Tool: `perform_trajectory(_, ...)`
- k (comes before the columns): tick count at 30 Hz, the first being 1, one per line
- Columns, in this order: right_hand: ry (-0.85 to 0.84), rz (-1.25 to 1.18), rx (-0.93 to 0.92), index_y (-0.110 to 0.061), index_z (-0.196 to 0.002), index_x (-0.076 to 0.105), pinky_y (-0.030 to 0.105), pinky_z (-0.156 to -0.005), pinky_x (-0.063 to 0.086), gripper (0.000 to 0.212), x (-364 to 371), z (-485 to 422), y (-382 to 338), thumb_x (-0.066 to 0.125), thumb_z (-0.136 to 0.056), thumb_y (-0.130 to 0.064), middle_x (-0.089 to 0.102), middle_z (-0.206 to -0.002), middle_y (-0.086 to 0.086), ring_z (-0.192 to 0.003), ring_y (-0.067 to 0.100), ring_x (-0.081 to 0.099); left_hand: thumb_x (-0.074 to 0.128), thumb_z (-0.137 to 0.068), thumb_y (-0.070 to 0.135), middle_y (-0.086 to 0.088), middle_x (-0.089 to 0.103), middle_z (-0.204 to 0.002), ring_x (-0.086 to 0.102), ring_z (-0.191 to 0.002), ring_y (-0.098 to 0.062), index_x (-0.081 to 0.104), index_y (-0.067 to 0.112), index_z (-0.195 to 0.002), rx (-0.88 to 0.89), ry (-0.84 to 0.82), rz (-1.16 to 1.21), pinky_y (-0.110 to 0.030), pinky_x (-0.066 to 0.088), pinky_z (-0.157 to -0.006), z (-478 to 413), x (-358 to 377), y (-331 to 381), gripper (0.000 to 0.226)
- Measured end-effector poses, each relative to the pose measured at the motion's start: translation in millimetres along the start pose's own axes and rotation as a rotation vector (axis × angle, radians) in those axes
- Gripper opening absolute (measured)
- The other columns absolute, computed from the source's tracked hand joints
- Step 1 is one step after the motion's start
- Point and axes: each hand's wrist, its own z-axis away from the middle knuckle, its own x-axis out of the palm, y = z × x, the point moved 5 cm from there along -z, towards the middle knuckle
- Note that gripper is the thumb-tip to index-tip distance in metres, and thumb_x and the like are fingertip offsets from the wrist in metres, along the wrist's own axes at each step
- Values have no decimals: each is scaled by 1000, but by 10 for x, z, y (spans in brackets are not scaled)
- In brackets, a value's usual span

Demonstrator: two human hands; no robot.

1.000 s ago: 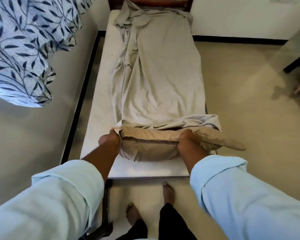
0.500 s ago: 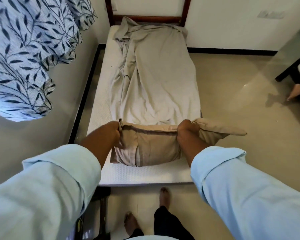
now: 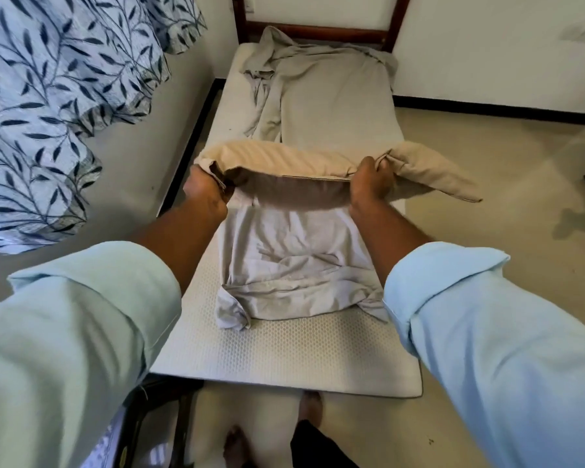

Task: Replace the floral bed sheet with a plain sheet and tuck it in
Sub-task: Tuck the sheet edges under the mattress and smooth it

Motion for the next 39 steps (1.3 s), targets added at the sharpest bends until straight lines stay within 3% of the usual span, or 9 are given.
perform_trajectory(5, -380, 236, 208, -18, -76, 63, 29, -55, 44, 12, -44, -53, 977, 59, -84, -27, 70, -70, 4, -65, 21, 67, 41, -89, 73, 4, 61, -123, 59, -106, -21, 55, 25, -138, -165, -13, -221, -43, 47, -87, -224, -14, -588, 70)
perform_trajectory(11, -552, 702, 354, -11, -75, 66, 41, -83, 59, 24, -680, -226, 2493, 58, -77, -33, 76, -82, 9, -87, 32, 73, 62, -93, 51, -27, 59, -131, 58, -121, -42, 56, 3, -132, -256, -52, -807, -47, 49, -95, -365, -297, -1702, 62)
perform_trajectory(17, -543, 839, 345, -8, -99, 68, 38, -94, 53, 25, -1021, -316, 2994, 61, -90, -31, 70, -109, 12, -105, 33, 65, 52, -99, 51, -24, 59, -132, 57, -122, -37, 61, 3, -128, -173, -270, -1404, -38, 45, -99, -561, -373, -2490, 58)
perform_trajectory(22, -535, 851, 277, -20, -80, 55, 38, -89, 50, 17, -1069, -358, 3367, 66, -81, -32, 65, -98, 5, -103, 34, 64, 53, -100, 49, -9, 59, -135, 53, -127, -31, 65, 12, -122, -87, -448, -1620, -35, 40, -104, -636, -228, -3066, 45)
perform_trajectory(25, -493, 968, 83, -15, -106, 56, 44, -92, 52, 39, -1189, -488, 3580, 72, -75, -30, 58, -113, 10, -107, 33, 59, 73, -87, 45, -4, 66, -120, 60, -115, -25, 69, 19, -96, -8, -493, -1596, -32, 47, -97, -758, -209, -3434, 27)
perform_trajectory(29, -450, 1147, -101, -15, -137, 43, 50, -99, 46, 67, -1305, -813, 3843, 73, -79, -27, 37, -148, 12, -128, 37, 45, 68, -88, 39, 5, 44, -152, 33, -145, -18, 71, 42, -86, 197, -601, -1743, -43, 33, -116, -1016, -43, -3832, 5)
perform_trajectory(34, -447, 1273, -230, -24, -154, 23, 55, -102, 41, 115, -1322, -1013, 4425, 88, -62, -50, 5, -168, 12, -145, 36, 27, 76, -79, 54, -3, 29, -161, 31, -147, -28, 36, 36, -150, 221, -538, -1776, -52, 34, -114, -1434, -193, -4270, 83)
perform_trajectory(36, -559, 1320, -200, -27, -160, 9, 58, -106, 38, 130, -1283, -979, 4553, 90, -62, -50, 10, -168, 9, -148, 34, 26, 81, -73, 54, -6, 36, -153, 40, -138, -33, 20, 32, -153, 244, -474, -1919, -53, 41, -105, -1450, -302, -4307, 104)
perform_trajectory(39, -679, 1353, -174, -33, -160, -7, 61, -106, 36, 128, -1230, -1023, 4612, 85, -72, -44, 48, -145, 10, -133, 40, 46, 73, -81, 38, -10, 65, -123, 61, -113, -34, 40, 29, -135, 323, -462, -1929, -42, 48, -92, -1457, -309, -4350, 64)
